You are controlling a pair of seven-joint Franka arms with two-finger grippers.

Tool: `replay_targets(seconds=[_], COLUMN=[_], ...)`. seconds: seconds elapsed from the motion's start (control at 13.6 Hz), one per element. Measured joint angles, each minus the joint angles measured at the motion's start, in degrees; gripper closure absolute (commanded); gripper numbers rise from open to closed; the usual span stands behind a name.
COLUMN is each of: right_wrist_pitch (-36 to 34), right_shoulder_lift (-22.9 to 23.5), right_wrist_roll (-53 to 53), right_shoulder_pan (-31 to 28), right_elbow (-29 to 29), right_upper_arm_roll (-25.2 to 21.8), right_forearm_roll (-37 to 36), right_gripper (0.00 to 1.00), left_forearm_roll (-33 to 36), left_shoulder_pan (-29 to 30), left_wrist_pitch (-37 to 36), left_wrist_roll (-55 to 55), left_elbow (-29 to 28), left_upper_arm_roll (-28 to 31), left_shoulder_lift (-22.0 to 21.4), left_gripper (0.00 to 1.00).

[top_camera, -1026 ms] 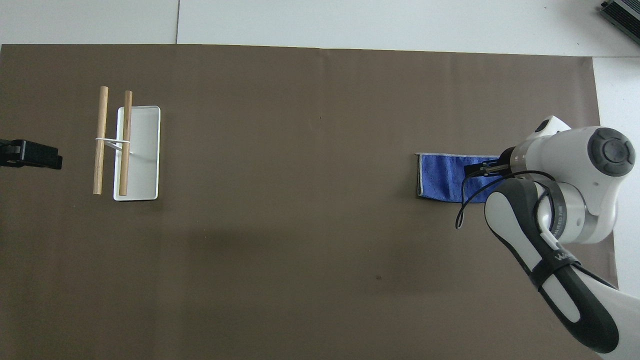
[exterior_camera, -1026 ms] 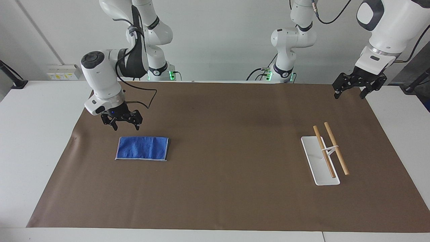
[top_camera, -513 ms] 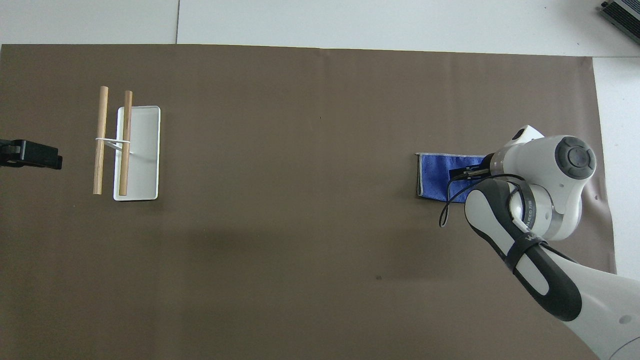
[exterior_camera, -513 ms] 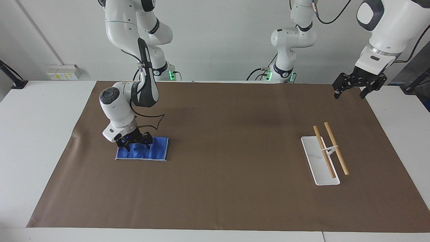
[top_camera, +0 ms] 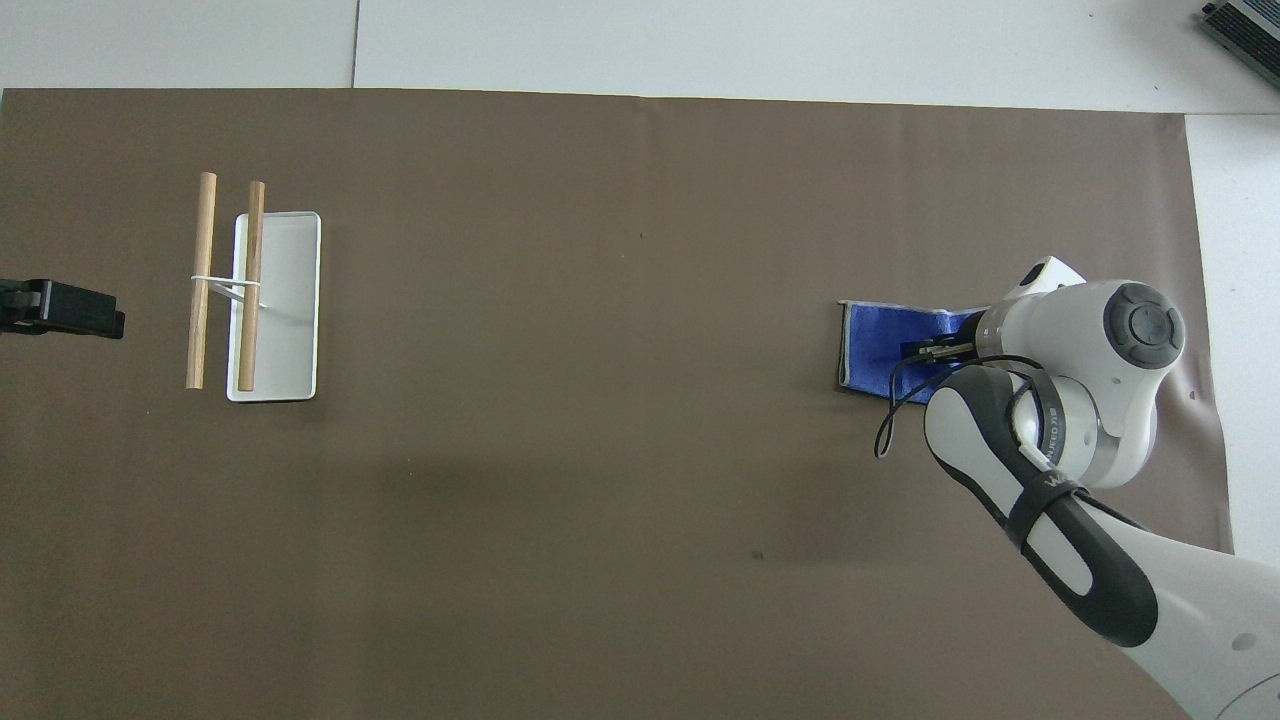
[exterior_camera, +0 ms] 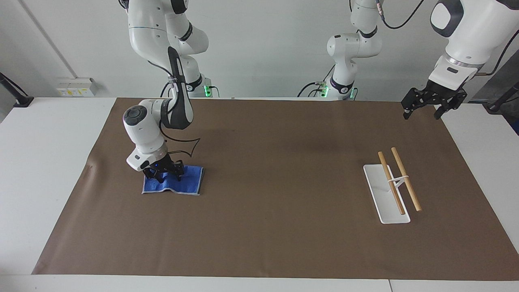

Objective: Right arm passes towel to left arm to hang
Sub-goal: 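Reach the right gripper down and grasp the blue towel's edge, then lift the towel with the right gripper while the left gripper approaches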

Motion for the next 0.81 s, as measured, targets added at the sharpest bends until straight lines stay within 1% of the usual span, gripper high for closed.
replay_targets(seconds=[0.37,0.51,0.66,0.81], right_wrist_pitch=[-0.78,-5.19,-10.22,-13.5], right_shoulder_lift=[-0.87,-2.0,-4.32,-6.95], right_wrist_roll=[0.0,0.0,0.0,0.0], right_shoulder_pan=[0.09,0.16,0.36,0.48], right_elbow=[0.62,3.16,6.31,8.32], right_upper_arm_roll=[0.18,0.64,0.67,0.9], right_forearm_roll=[0.53,0.53,0.56,0.58], right_gripper=[1.0,1.0,1.0,1.0], left_forearm_roll=[0.0,0.0,0.0,0.0], left_shoulder_pan=[0.0,0.0,0.0,0.01], left_wrist_pitch=[0.0,0.0,0.0,0.0], left_wrist_roll=[0.0,0.0,0.0,-0.02], left_elbow=[0.0,0.0,0.0,0.0], left_upper_arm_roll=[0.0,0.0,0.0,0.02], left_shoulder_lift=[0.0,0.0,0.0,0.0], left_gripper=[0.0,0.0,0.0,0.0])
